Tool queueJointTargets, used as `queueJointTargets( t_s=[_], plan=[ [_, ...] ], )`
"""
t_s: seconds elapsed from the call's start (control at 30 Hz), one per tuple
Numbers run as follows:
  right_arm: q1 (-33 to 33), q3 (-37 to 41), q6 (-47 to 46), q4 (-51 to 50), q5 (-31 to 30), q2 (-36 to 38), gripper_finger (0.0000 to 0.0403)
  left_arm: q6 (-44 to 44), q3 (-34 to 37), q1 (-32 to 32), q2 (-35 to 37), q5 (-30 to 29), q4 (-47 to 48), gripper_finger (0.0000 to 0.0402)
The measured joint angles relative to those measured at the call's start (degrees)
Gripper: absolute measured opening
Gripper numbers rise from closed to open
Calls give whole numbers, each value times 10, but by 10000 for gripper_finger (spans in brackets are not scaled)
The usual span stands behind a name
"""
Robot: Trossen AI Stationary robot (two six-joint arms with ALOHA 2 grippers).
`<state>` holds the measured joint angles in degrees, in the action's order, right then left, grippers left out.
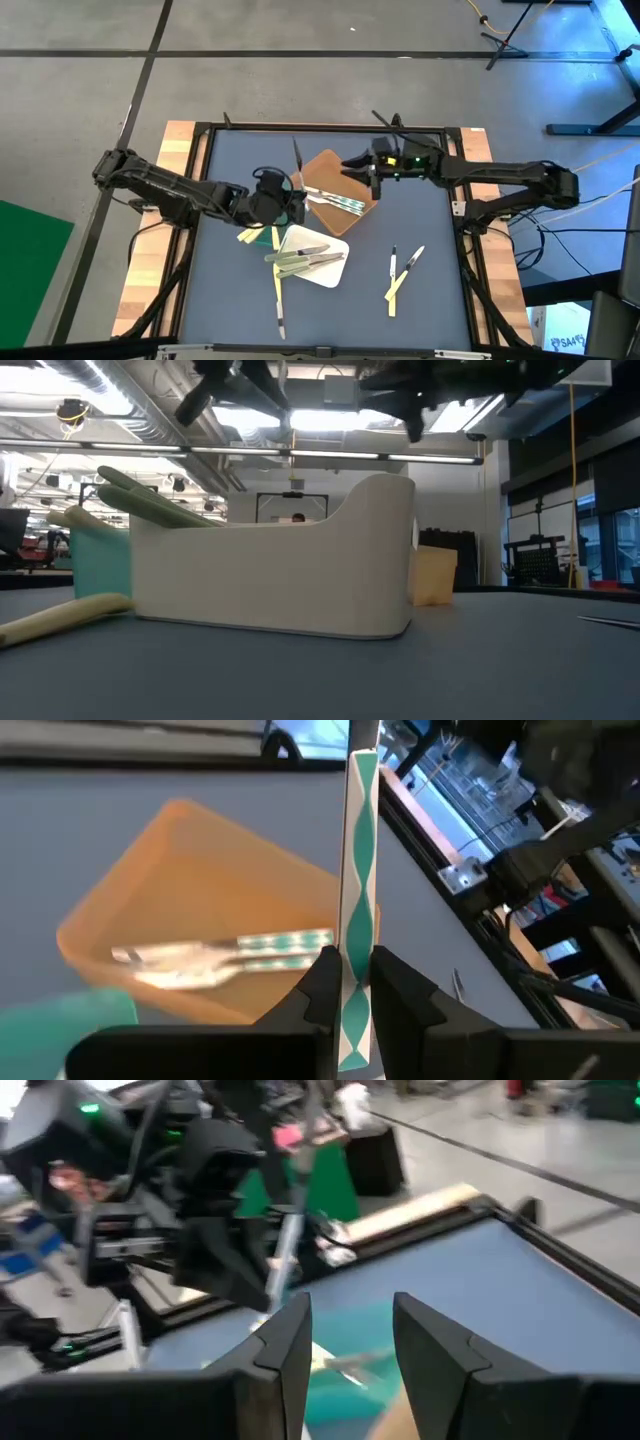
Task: Sort silverware by color (type)
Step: Put the blue table knife into the orange bin
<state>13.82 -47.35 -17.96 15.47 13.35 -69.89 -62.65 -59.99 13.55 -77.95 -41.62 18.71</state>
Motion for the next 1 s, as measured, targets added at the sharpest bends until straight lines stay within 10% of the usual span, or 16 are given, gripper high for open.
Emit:
queueJointTargets(
  t_s=[0.43,1.0],
  plan=[
    [0,0,-1,226,27,-126,129,49,0,-58,-7,-9,-17,32],
    [0,0,-35,288,-18,-205,129,49,0,-83,-76,-8,-77,32]
  ],
)
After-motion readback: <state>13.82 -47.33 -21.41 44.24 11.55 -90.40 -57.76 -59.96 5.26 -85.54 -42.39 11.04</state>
